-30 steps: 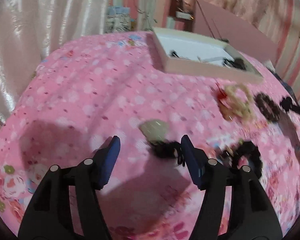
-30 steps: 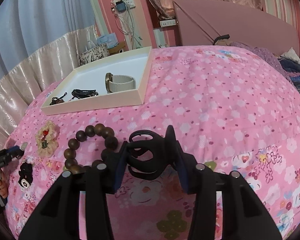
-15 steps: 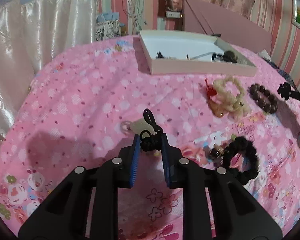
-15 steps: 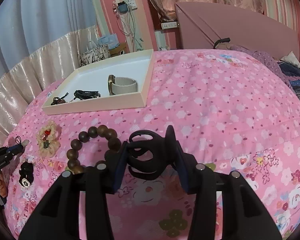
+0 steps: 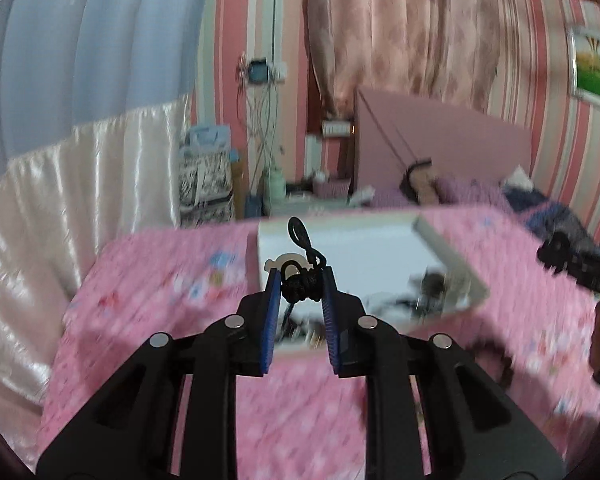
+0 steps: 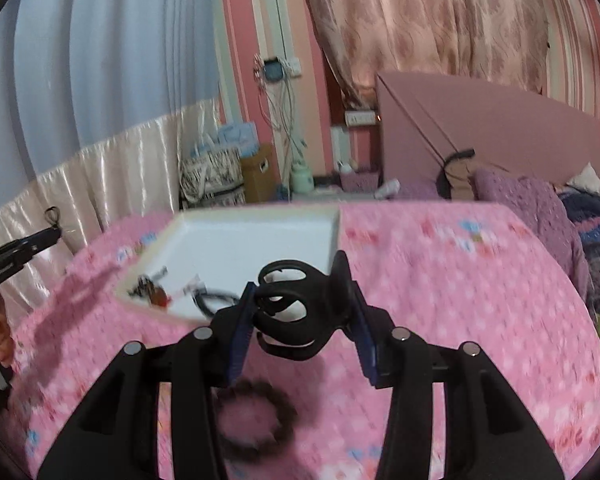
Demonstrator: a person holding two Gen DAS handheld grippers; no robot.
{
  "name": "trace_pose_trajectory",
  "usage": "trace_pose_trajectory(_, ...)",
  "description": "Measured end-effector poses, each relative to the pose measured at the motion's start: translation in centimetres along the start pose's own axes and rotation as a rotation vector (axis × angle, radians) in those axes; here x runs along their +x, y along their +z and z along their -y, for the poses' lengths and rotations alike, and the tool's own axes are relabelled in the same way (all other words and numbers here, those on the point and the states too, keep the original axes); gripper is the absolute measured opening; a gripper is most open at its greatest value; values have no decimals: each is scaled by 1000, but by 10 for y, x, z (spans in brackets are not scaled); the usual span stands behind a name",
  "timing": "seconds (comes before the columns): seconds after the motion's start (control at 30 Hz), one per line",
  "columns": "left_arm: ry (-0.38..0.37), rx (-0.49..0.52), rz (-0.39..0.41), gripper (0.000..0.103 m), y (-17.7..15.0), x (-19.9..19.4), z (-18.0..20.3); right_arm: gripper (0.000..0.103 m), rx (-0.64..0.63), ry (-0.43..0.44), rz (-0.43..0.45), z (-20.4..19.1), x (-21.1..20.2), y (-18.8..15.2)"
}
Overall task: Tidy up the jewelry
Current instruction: 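Carry both items into the white tray and open the left gripper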
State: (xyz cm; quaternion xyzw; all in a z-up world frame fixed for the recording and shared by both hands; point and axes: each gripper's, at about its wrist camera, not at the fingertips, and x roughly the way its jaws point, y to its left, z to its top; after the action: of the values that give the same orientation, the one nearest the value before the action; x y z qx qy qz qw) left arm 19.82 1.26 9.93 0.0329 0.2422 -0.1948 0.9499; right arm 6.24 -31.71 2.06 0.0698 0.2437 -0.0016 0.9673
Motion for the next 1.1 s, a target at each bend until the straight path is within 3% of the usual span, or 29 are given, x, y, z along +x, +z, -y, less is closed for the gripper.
trace_pose_trajectory(0.17, 15, -16, 46, 19, 18, 40, 8, 45, -3, 62, 22, -15, 32, 26)
trace_pose_trajectory(0.5, -14, -27, -50, 19, 21, 142, 18, 45, -49, 26, -67, -20, 121, 47)
trace_pose_trajectory(0.67, -7, -35, -123, 19, -5, 182, 14, 45, -37, -6, -143, -4, 166, 30)
trace_pose_trajectory(0.9, 15, -10, -185, 19, -23, 205, 17, 45, -42, -33, -226, 6, 195, 10)
trace_pose_trajectory(1.1, 20, -30, -209, 19, -33, 211, 11, 45, -52, -47, -241, 6, 205, 4)
